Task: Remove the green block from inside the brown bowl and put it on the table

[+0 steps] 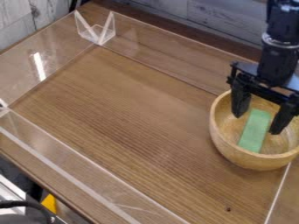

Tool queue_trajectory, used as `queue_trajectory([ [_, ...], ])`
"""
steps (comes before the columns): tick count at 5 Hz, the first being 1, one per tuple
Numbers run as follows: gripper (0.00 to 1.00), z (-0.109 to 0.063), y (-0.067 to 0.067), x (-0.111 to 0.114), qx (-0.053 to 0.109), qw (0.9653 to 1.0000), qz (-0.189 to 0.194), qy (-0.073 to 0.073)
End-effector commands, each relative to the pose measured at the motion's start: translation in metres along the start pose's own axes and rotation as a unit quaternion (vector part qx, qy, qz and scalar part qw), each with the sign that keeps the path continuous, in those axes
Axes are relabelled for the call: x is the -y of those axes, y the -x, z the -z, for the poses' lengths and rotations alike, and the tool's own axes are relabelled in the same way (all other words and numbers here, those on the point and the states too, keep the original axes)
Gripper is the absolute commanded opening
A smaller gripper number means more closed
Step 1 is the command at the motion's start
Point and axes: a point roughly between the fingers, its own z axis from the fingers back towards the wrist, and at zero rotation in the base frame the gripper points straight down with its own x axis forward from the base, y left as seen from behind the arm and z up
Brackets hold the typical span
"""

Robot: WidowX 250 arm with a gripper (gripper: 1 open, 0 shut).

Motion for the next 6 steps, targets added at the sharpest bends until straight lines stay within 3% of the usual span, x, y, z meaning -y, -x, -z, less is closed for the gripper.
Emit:
queue_trajectory([
  [1,1.0,-0.014,-0.0123,0.0081,0.033,0.9994,0.006,0.005],
  [6,1.0,-0.0204,-0.0144,0.0043,0.043,0.999,-0.003,0.011],
])
